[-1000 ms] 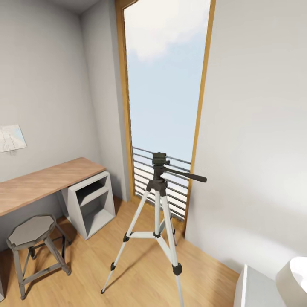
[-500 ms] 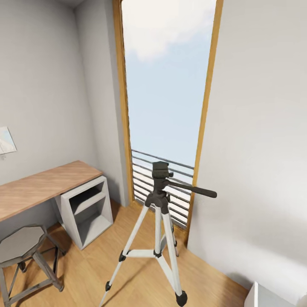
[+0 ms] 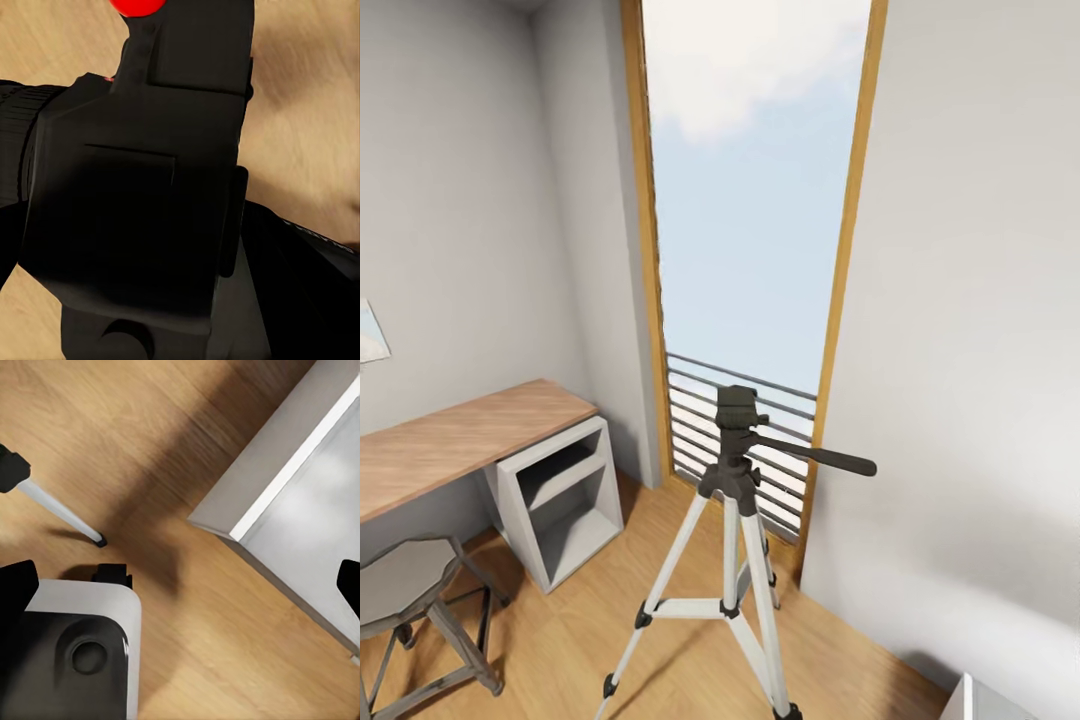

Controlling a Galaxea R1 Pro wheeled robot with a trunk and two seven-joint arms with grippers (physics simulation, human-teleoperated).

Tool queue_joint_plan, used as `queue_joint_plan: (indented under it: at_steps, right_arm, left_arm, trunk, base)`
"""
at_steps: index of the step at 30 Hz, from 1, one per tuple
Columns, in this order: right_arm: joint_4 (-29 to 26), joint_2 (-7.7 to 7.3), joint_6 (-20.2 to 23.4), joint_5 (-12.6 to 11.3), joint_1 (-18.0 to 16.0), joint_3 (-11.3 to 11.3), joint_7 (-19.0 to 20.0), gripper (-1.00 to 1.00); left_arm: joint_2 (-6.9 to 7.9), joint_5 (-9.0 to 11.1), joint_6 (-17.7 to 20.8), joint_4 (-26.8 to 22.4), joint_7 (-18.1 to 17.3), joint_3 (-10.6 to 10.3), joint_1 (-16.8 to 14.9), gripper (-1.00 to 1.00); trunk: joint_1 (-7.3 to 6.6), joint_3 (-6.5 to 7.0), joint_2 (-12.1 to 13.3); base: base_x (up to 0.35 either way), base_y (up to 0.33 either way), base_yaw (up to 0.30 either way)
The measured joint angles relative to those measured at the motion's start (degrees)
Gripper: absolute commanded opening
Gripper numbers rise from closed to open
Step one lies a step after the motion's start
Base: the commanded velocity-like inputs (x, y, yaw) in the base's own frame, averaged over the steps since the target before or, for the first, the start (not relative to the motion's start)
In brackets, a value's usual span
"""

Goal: Attach the digital camera to the camera tripod in the bedroom.

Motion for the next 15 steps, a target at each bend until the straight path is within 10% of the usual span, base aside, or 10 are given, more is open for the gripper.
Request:
queue_joint_plan:
  at_steps: [15]
  right_arm:
    - [0.0,0.07,0.07,0.0,0.0,0.03,0.0,1.0]
  left_arm:
    - [0.0,0.01,-0.01,0.0,0.0,0.0,0.0,-1.0]
  trunk:
    - [0.0,0.0,0.0]
  base:
    - [0.002,0.0,-0.101]
